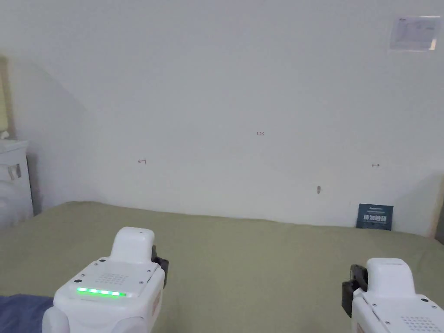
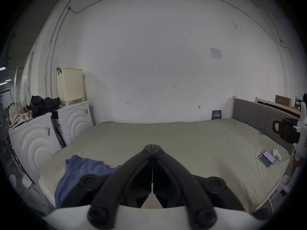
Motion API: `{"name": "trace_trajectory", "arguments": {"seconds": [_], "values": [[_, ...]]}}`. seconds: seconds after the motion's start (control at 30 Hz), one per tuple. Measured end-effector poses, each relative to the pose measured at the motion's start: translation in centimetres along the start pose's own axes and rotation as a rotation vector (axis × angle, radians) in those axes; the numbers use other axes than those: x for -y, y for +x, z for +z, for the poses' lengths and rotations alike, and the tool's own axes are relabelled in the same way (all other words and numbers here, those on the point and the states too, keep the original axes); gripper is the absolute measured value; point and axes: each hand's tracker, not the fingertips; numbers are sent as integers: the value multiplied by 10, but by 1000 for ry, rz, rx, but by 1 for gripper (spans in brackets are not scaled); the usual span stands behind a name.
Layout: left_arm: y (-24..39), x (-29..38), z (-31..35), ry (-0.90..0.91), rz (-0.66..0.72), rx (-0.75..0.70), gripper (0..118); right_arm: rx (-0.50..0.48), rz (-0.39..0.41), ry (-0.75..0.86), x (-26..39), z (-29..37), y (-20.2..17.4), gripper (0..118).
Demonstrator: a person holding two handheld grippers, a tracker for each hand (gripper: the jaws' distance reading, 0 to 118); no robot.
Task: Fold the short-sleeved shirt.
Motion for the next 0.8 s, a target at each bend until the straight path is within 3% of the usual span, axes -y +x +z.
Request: {"name": "trace_trajectory", "arguments": {"seconds": [0.27, 0.47, 0.6, 0.8], "values": [[-114, 30, 13, -78, 54, -260, 0, -304, -15, -11, 5, -43, -126, 0], [-197, 45, 49, -99, 93, -466, 0, -469, -39, 4, 8, -48, -218, 0], [-227, 51, 59, -110, 111, -531, 0, -535, -30, 0, 9, -47, -254, 0], [-237, 58, 49, -128, 107, -541, 0, -586, -18, -25, 15, -53, -280, 0]]}}
